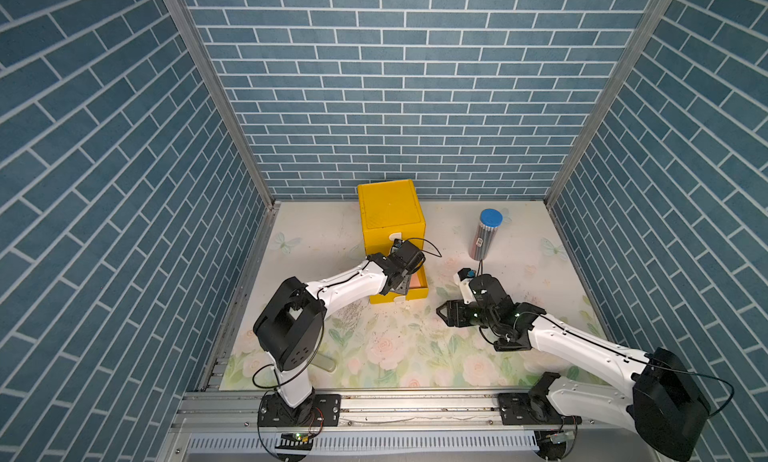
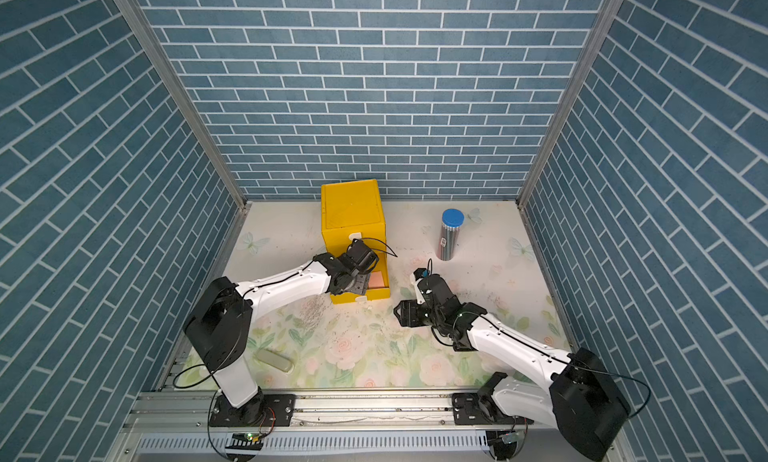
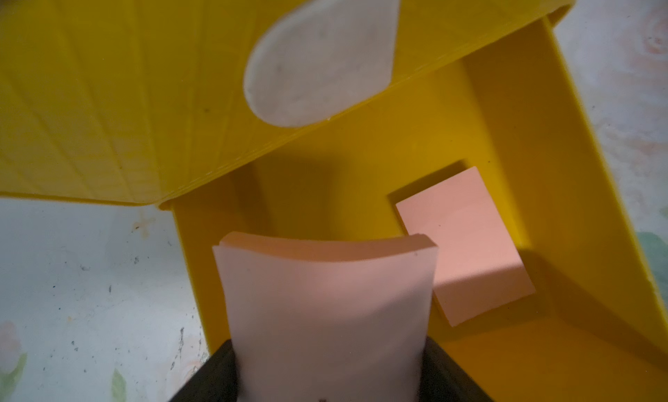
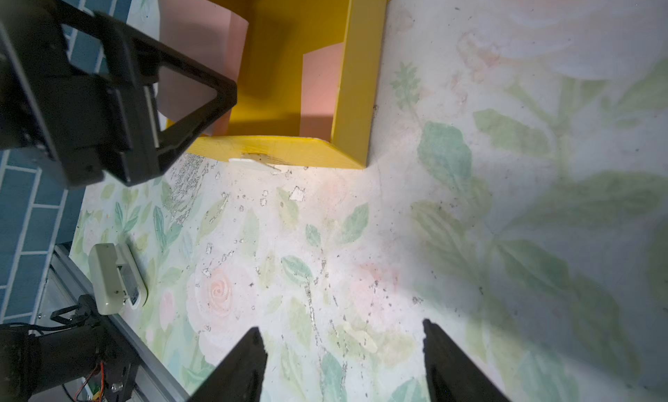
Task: Please put the sticky notes in the drawer by color
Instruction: Place the sticky notes in the drawer.
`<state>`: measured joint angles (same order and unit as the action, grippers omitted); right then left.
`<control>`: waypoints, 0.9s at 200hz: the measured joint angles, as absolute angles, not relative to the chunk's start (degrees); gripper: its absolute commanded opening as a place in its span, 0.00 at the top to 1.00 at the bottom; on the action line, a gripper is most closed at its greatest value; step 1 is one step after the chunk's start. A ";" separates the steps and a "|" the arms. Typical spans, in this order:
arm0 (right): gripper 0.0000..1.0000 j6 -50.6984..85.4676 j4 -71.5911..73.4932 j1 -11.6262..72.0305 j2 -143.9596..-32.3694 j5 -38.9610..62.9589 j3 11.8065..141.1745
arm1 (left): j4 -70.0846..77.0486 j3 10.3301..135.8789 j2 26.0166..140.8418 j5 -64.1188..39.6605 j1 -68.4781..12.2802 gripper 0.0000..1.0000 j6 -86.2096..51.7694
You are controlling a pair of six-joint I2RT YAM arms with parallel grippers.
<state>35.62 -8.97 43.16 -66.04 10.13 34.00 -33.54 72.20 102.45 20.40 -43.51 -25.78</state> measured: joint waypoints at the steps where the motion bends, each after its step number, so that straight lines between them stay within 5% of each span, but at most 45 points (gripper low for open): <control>1: 0.29 35.62 -8.99 43.16 -66.04 10.13 34.00 | -33.50 72.20 102.52 20.43 -43.51 0.22 -25.76; 180: 0.29 35.55 -8.88 43.11 -70.08 11.44 35.97 | -28.10 70.26 103.04 19.66 -42.78 0.12 -25.45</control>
